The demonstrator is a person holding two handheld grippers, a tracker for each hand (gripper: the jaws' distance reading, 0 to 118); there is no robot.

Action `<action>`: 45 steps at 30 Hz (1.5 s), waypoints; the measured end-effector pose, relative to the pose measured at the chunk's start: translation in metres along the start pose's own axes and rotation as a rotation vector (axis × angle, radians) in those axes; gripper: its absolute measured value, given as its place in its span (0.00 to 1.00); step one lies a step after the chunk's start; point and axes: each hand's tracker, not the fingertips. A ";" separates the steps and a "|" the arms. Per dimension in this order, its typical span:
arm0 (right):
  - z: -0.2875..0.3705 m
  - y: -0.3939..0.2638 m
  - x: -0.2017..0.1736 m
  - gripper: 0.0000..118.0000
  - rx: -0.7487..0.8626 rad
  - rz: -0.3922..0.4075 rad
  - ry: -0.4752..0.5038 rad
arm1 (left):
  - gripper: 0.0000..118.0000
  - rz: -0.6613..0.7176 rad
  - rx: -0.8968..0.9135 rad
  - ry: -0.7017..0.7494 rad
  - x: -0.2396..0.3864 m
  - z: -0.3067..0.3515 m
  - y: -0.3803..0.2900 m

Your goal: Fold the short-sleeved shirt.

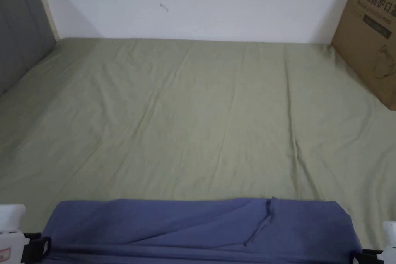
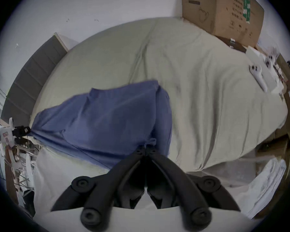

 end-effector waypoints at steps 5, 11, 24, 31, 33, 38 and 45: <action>-0.003 -0.007 -0.004 0.35 0.055 0.065 -0.117 | 0.66 0.064 -0.009 0.058 -0.007 -0.005 -0.009; 0.018 0.009 -0.018 0.64 0.141 0.042 -0.081 | 0.83 0.201 0.118 -0.043 -0.009 0.026 -0.003; -0.025 0.013 -0.122 0.00 0.198 0.069 0.083 | 0.00 0.271 0.187 -0.201 0.003 0.030 -0.008; -0.043 0.010 -0.159 0.00 0.138 0.122 0.151 | 0.83 0.393 0.168 -0.287 -0.037 0.017 -0.015; -0.047 0.010 -0.166 0.00 0.126 0.150 0.142 | 0.92 0.450 0.173 -0.321 -0.048 0.007 -0.020; -0.052 0.014 -0.177 0.00 0.108 0.150 0.149 | 0.92 0.566 0.126 -0.447 -0.063 -0.034 -0.026; -0.059 0.019 -0.181 0.00 0.077 0.146 0.127 | 0.88 0.706 0.121 -0.584 -0.064 -0.071 -0.028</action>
